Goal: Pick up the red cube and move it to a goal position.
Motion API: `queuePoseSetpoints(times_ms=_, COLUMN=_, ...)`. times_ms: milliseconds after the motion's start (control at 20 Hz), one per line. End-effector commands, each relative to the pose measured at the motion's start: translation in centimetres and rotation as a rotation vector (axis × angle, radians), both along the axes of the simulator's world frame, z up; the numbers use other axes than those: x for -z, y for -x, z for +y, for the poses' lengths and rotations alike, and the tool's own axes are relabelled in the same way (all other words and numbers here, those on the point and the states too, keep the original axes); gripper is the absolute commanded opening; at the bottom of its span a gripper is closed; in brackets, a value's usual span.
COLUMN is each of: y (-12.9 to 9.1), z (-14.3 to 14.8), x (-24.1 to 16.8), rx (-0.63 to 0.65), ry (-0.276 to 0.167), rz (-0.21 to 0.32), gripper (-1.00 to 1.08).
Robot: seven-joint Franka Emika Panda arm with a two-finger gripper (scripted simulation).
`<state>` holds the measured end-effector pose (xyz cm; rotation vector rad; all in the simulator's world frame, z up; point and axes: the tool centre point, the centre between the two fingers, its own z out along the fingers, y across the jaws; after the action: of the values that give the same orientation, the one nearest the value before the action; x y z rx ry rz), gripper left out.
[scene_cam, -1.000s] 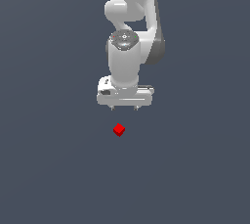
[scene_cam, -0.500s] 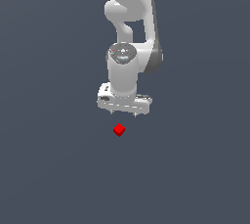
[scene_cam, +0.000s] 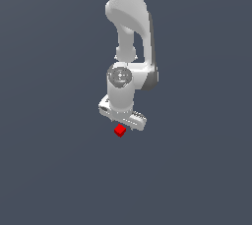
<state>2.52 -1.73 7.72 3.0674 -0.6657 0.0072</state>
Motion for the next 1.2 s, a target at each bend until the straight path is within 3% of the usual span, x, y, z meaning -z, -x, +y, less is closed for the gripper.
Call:
queuePoseSetpoints(times_ms=0, y=-0.3, z=-0.3, x=1.6, rx=0.069, ry=0.000, rz=0.000, gripper=1.00)
queuePoseSetpoints(times_ms=350, y=-0.7, z=-1.0, x=4.7, rx=0.200, ry=-0.002, rz=0.003, gripper=1.00)
queuePoseSetpoints(times_ms=700, y=-0.8, z=-1.3, x=5.7, rx=0.244, ry=-0.004, rz=0.003, gripper=1.00)
queuePoseSetpoints(times_ms=750, y=-0.8, z=-1.3, x=5.7, rx=0.244, ry=-0.004, rz=0.003, gripper=-1.00)
queuePoseSetpoints(times_ms=1150, y=-0.8, z=-1.3, x=5.7, rx=0.244, ry=-0.004, rz=0.003, gripper=-1.00)
